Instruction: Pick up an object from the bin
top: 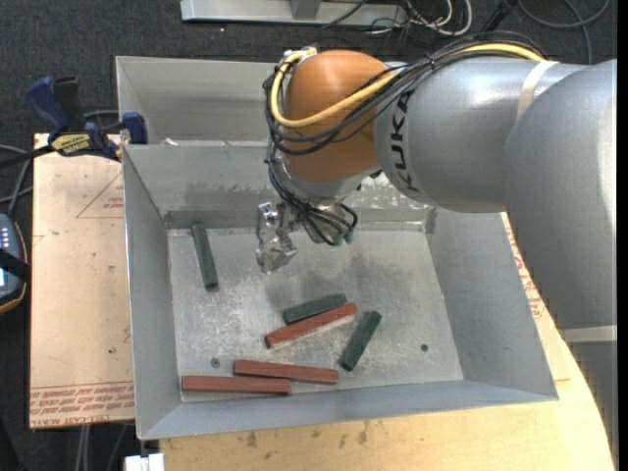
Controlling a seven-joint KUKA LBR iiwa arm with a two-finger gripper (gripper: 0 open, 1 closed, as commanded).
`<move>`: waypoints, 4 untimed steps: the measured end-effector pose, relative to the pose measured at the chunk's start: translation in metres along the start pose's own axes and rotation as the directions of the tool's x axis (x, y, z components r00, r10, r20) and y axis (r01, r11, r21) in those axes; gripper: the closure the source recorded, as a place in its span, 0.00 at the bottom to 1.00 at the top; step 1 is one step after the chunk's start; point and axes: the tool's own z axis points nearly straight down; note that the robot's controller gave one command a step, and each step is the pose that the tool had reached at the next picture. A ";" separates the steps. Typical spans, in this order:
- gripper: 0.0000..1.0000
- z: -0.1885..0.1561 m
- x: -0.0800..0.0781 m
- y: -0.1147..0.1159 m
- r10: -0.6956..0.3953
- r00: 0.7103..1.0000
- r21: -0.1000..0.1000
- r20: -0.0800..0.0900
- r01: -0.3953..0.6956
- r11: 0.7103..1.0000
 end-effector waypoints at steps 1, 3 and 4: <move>0.00 -0.002 -0.002 0.003 -0.004 1.000 -0.002 0.006 0.004 1.000; 0.00 -0.004 0.027 0.000 -0.105 0.994 -0.002 0.010 0.105 0.994; 0.00 0.029 0.059 -0.013 -0.230 0.973 0.002 0.012 0.230 0.973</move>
Offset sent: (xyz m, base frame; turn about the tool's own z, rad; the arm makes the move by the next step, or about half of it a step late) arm 0.0000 0.0000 0.0000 0.0000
